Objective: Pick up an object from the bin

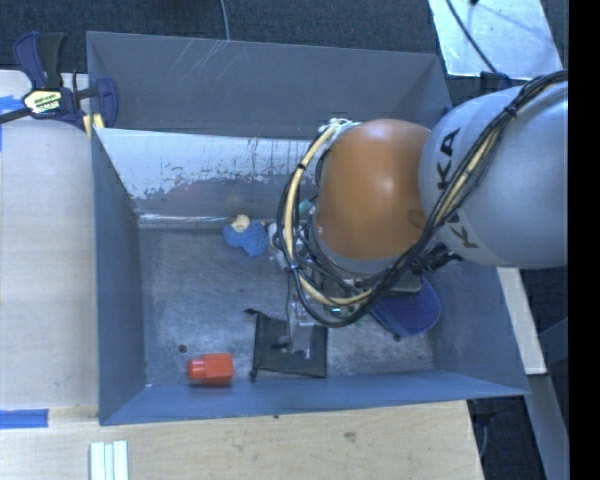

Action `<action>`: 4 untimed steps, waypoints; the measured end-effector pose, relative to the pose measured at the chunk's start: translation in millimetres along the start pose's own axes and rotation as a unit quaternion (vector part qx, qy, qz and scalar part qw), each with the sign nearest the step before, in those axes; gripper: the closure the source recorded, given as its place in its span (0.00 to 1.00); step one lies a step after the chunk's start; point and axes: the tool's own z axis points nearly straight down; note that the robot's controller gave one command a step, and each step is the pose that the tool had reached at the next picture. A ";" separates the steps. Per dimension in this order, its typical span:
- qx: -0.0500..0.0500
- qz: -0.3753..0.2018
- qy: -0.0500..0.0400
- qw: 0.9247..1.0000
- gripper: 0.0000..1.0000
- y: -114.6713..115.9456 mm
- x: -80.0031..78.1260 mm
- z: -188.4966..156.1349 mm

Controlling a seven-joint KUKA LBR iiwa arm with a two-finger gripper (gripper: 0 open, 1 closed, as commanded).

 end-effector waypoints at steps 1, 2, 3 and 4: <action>0.000 0.067 0.000 0.998 0.00 -18.7 11.5 104.1; 0.000 0.111 -0.005 0.994 0.00 -42.2 -15.4 69.1; 0.000 0.189 -0.002 0.982 0.00 -46.7 -2.3 70.5; -0.002 0.267 -0.002 0.964 0.00 -50.7 -5.9 100.2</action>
Offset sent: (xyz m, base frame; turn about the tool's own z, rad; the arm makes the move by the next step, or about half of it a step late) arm -0.0104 -0.0178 -0.1003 0.1348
